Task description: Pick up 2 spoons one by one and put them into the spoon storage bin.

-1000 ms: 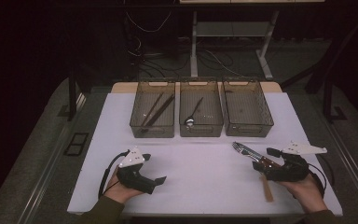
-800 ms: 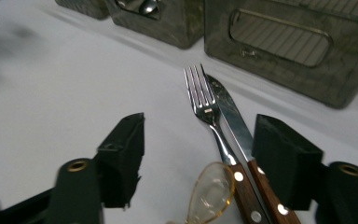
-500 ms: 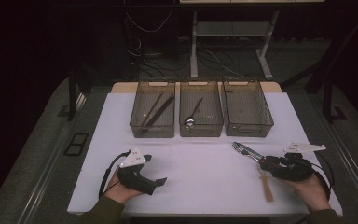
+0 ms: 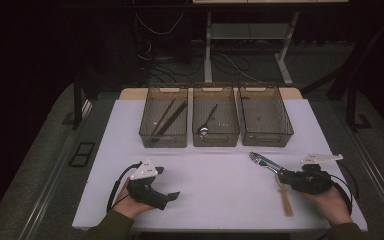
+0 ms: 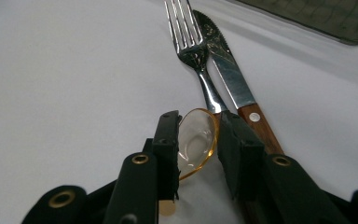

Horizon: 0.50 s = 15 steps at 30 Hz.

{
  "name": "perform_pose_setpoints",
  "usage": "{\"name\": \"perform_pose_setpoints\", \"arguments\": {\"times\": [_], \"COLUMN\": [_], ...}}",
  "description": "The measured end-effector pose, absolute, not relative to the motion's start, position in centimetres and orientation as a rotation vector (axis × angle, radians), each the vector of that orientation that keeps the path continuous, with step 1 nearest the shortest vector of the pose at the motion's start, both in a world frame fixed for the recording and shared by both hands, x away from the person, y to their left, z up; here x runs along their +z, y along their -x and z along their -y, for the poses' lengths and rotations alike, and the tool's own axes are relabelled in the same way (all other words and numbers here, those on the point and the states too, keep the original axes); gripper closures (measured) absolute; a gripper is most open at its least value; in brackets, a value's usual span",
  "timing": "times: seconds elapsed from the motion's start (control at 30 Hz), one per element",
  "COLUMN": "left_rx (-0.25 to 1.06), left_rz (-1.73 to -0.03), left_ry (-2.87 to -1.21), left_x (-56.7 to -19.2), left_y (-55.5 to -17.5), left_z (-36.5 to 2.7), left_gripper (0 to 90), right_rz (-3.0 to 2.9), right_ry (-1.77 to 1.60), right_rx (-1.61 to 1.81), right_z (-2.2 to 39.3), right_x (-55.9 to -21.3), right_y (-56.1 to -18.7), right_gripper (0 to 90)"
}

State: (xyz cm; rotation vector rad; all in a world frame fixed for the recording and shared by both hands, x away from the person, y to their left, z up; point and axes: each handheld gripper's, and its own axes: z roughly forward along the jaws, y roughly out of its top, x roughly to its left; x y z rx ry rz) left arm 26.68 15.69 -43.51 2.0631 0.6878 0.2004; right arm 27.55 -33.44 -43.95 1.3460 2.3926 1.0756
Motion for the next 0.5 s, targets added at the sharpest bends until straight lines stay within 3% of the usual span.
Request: {"name": "perform_pose_setpoints", "arguments": {"times": [0.5], "left_rx": [0.198], "left_rz": [-0.687], "left_ry": [-2.066], "left_x": [-43.6], "left_y": [-26.7], "left_z": [-15.6], "left_gripper": [0.0], "right_rz": [-2.434], "right_ry": [-1.306], "right_rx": [1.007], "right_z": [32.3], "right_x": [-44.6], "right_y": [-27.8], "right_gripper": [71.6]}}
